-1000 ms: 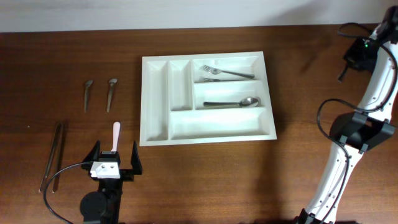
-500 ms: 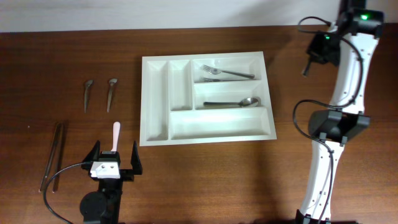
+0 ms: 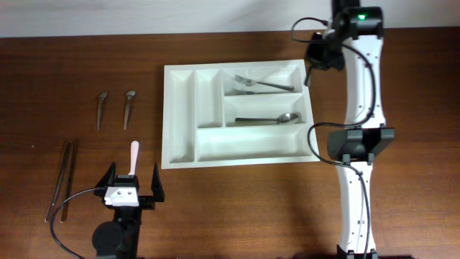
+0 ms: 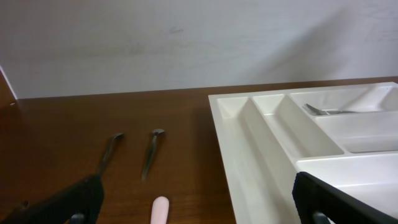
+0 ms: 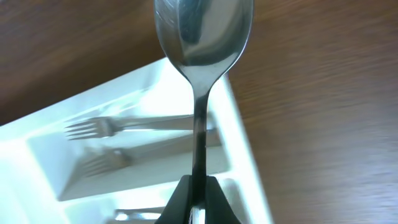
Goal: Pack container
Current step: 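Lift the spoon and carry it over the tray with the right gripper, then lower the spoon beside the first spoon in the middle compartment and release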
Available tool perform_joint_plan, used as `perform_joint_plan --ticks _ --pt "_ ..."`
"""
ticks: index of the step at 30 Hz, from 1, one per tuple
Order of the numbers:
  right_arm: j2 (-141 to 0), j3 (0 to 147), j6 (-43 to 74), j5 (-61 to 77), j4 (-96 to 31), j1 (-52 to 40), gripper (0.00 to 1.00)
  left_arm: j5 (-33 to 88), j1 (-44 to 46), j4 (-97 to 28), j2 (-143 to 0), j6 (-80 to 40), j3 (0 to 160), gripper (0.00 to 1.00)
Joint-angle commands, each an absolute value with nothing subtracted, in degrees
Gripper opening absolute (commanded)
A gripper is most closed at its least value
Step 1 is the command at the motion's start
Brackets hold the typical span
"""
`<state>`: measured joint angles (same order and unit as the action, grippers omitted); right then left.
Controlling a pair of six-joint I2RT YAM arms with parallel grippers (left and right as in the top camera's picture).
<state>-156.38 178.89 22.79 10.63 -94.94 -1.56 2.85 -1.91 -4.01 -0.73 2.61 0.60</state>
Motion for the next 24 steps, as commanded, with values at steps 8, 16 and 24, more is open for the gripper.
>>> perform_joint_plan --ticks 8,16,24 --pt "-153.95 180.0 43.59 5.06 -94.35 -10.24 0.04 3.66 -2.04 -4.38 -0.34 3.29 0.51 0.99" --pt "-151.39 180.0 56.05 -2.83 -94.17 -15.31 0.04 3.66 -2.04 -4.38 -0.34 3.29 0.51 0.99" --pt "-146.5 177.27 57.63 -7.88 -94.28 -16.67 0.04 3.66 -2.04 -4.38 -0.34 3.29 0.51 0.99"
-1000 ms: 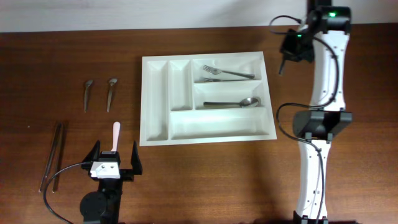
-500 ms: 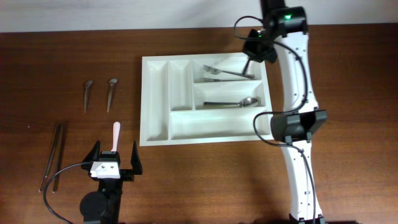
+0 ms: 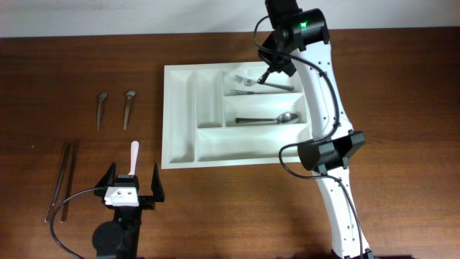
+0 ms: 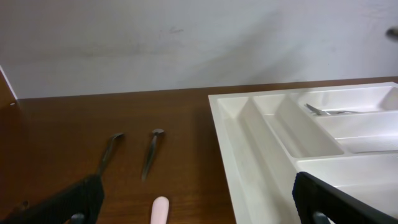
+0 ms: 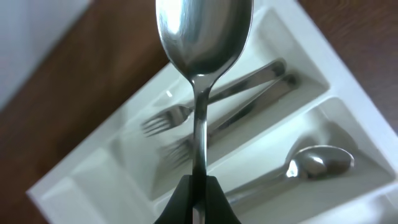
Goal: Pack container
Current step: 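Lower the spoon beside the first spoon in the middle compartment and release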
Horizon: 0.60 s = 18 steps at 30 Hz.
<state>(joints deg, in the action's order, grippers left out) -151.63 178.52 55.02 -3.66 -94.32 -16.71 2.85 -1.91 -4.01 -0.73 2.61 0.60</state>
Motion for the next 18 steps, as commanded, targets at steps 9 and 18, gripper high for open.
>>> perform_joint_plan --ticks 9,18 --pt "-135.17 155.94 59.05 -14.24 -87.55 -18.0 0.04 3.66 -2.02 -4.38 -0.34 3.29 0.51 0.99" --pt "-123.63 126.28 63.61 -13.72 -75.57 -18.0 0.04 3.66 -2.04 -4.38 -0.34 3.29 0.51 0.99"
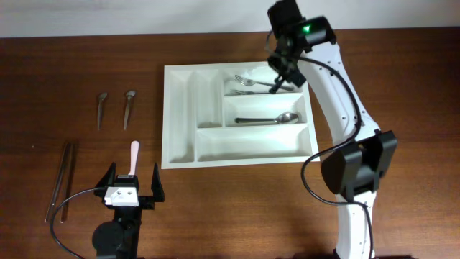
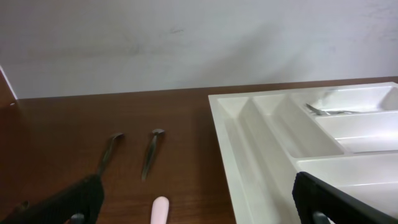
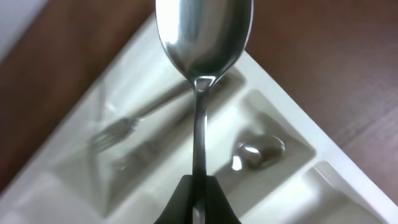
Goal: Pack container
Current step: 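Lower the spoon beside the first spoon in the middle compartment and release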
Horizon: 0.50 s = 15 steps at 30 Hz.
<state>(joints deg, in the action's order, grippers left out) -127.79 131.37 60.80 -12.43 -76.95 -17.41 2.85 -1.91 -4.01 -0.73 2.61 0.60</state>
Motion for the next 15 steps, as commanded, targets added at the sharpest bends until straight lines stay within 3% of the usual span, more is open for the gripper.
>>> perform_joint_plan --ticks 1,8,15 --pt "-123.24 124.55 63.9 -13.23 -74.7 -18.02 0.04 3.66 -2.04 -4.38 -0.34 3.29 0.51 0.99" --pt "-123.15 121.05 68.27 -6.02 -72.53 -19.29 0.04 3.66 -2.04 -4.38 -0.34 3.29 0.51 0.99" --pt "-123.24 120.16 81.14 1.8 -72.62 -19.97 0.04 3.66 -2.04 -4.38 -0.34 3.31 0.51 0.99"
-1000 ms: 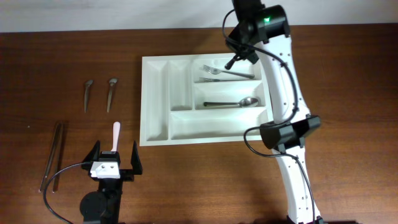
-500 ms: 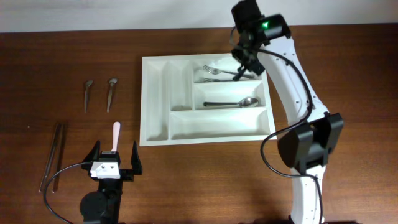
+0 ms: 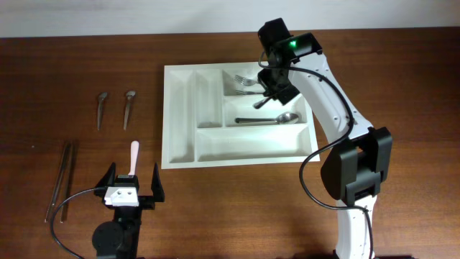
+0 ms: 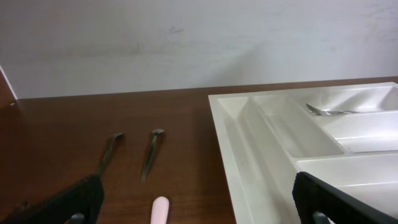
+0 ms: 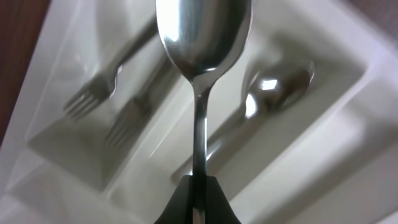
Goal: Pack container
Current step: 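Lower the spoon beside the first spoon in the middle compartment and release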
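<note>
A white cutlery tray [image 3: 180, 155] lies in the middle of the table. Two forks [image 3: 248, 80] lie in its top right compartment, and one spoon [image 3: 269, 119] lies in the compartment below. My right gripper [image 3: 274, 92] hangs over those compartments, shut on the handle of a steel spoon [image 5: 204, 37] whose bowl points away from the wrist. My left gripper [image 3: 132, 188] rests open near the table's front edge, with the pink handle [image 4: 160, 210] of a utensil between its fingers, untouched.
Two small spoons [image 3: 115, 108] lie on the wood left of the tray. A pair of long thin utensils [image 3: 62, 179] lies near the left edge. The pink-handled utensil [image 3: 134, 155] lies just ahead of the left gripper.
My right gripper, still holding the spoon, has shifted from over the fork compartment toward the spoon compartment and sits closer to the tray. The left arm has not moved.
My right gripper held the spoon beyond the tray's right end, off its top right corner. Then it was over the tray's far edge above the forks, then over the fork compartment, and now over the boundary with the spoon compartment. The left gripper stayed open and still.
</note>
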Available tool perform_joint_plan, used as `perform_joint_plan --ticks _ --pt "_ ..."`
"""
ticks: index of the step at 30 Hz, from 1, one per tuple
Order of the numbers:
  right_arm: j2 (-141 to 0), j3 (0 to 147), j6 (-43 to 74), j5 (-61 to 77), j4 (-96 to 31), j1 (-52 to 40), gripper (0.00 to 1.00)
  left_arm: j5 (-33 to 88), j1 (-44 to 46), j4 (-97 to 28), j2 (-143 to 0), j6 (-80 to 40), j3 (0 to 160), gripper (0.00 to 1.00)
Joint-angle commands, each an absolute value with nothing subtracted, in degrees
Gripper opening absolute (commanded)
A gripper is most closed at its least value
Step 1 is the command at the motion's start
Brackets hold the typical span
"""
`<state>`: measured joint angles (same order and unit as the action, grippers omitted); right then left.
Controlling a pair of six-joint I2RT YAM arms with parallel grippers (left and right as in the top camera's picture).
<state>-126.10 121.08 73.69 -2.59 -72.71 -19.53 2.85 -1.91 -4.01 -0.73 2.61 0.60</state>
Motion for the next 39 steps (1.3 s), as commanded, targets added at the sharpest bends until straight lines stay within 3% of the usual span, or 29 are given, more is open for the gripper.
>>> perform_joint_plan --ticks 1,9,29,39 --pt "-123.24 119.72 82.7 2.39 -72.58 -19.97 0.04 3.66 -2.04 -4.4 -0.34 3.29 0.51 0.99" --pt "-123.26 112.66 90.56 2.02 -71.85 -20.25 0.04 3.66 -2.04 -4.38 -0.34 3.29 0.51 0.99" --pt "-123.85 108.51 90.52 -1.96 -64.31 -20.69 0.04 3.66 -2.04 -4.38 -0.34 3.29 0.51 0.99" --pt "-124.14 108.51 90.52 -1.78 -62.52 -20.71 0.11 3.66 -2.04 -4.38 -0.34 3.29 0.51 0.99"
